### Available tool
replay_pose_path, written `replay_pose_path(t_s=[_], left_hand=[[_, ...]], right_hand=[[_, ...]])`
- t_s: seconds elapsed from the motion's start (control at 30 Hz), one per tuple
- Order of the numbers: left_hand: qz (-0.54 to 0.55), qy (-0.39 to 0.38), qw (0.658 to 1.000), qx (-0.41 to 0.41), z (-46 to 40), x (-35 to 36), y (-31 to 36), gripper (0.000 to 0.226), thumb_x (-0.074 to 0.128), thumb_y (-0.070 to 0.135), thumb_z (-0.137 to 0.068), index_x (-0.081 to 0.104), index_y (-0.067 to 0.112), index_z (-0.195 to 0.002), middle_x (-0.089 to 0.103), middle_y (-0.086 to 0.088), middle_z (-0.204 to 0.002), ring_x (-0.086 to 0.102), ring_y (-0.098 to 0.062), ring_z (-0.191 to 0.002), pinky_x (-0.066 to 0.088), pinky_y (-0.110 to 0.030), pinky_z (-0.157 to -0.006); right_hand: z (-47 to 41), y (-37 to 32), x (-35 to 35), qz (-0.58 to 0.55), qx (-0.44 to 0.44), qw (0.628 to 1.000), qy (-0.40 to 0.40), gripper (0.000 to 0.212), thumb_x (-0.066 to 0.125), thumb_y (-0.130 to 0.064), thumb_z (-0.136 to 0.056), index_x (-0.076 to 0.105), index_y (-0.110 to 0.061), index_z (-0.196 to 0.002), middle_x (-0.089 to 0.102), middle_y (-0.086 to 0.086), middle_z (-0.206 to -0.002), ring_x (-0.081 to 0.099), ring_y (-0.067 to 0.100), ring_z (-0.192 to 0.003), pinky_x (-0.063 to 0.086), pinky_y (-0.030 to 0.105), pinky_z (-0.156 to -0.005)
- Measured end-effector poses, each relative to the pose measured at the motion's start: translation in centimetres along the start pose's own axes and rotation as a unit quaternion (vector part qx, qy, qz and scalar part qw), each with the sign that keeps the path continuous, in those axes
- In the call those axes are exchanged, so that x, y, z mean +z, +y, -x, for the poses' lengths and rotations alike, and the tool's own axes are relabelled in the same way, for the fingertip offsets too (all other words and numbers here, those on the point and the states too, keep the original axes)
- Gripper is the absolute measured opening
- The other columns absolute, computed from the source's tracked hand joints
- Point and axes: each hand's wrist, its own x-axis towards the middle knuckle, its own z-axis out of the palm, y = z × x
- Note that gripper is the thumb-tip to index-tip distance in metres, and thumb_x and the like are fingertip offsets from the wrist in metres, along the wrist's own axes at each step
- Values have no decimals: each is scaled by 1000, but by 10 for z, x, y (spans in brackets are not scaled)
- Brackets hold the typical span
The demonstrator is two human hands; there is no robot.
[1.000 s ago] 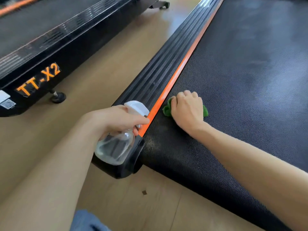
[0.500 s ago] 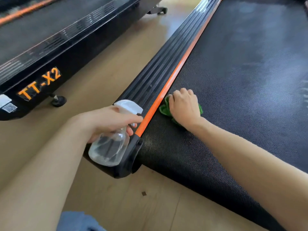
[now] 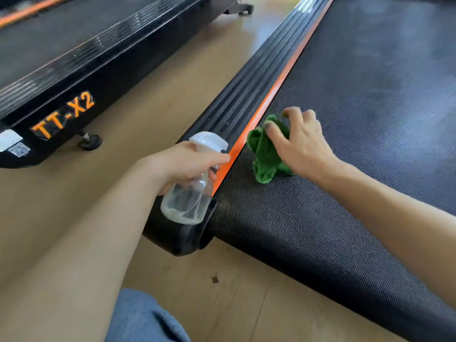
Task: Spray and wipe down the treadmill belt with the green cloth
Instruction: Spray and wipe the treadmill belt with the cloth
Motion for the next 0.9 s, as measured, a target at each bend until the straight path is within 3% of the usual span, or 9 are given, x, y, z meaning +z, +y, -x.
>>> replay_pose_path(t_s=[0.07, 0.2, 0.33, 0.43, 0.57, 0.73, 0.83, 0.9], left_hand=[[-4, 2, 1000, 2, 0, -2, -2, 31, 69, 47, -95, 73, 16, -95, 75, -2, -86, 66, -15, -77, 53, -27, -71], [-16, 16, 1000, -5, 3, -10, -10, 34, 68, 49, -95, 72, 16, -97, 76, -4, -89, 65, -17, -82, 51, -27, -73], [-30, 26, 999, -16, 5, -14, -14, 37, 69, 52, -94, 73, 16, -100, 77, -3, -92, 66, -17, -84, 50, -28, -73], [-36, 29, 999, -19, 4, -16, -13, 36, 68, 53, -94, 73, 17, -98, 76, -2, -90, 65, -17, -82, 47, -29, -72], [-31, 30, 999, -15, 4, -13, -11, 35, 69, 53, -93, 73, 18, -96, 76, -2, -90, 66, -17, -80, 48, -29, -70], [-63, -67, 995, -49, 14, -11, -16, 38, 71, 57, -87, 74, 20, -94, 76, -2, -89, 64, -21, -86, 57, -40, -92], [-102, -103, 988, -55, 25, -9, -18, 34, 68, 53, -95, 73, 19, -95, 75, 2, -84, 67, -16, -86, 53, -33, -83], [-104, -114, 986, -68, 33, -12, -20, 33, 68, 51, -96, 73, 18, -93, 74, 2, -81, 68, -16, -83, 52, -33, -83]], right_hand=[[7, 5, 16, 89, -33, 995, -41, 65, 44, -61, -96, 38, -16, -143, 45, 14, -132, 40, 33, -123, 34, 44, -105], [13, 20, 52, 189, -87, 977, -43, 69, 52, -56, -94, 41, -7, -141, 47, 18, -128, 46, 39, -114, 40, 49, -101], [3, 22, 58, 164, -111, 980, -18, 63, 57, -52, -93, 48, -8, -136, 47, 17, -127, 45, 38, -113, 41, 51, -99], [8, 18, 60, 151, -139, 978, -20, 53, 54, -51, -92, 57, -6, -119, 52, 14, -112, 47, 35, -100, 45, 50, -91], [51, 2, 66, 132, -259, 954, -72, 46, 48, -54, -91, 57, -10, -104, 51, 6, -100, 46, 26, -88, 44, 43, -83], [79, -4, 64, 128, -320, 934, -92, 44, 47, -55, -96, 56, -14, -107, 46, -1, -98, 42, 19, -85, 40, 33, -80], [68, 2, 63, 147, -335, 926, -92, 47, 43, -58, -95, 55, -13, -105, 48, 1, -97, 46, 21, -83, 43, 35, -78], [45, 13, 60, 168, -288, 941, -61, 50, 42, -59, -93, 55, -12, -103, 51, 6, -97, 53, 29, -87, 46, 41, -79]])
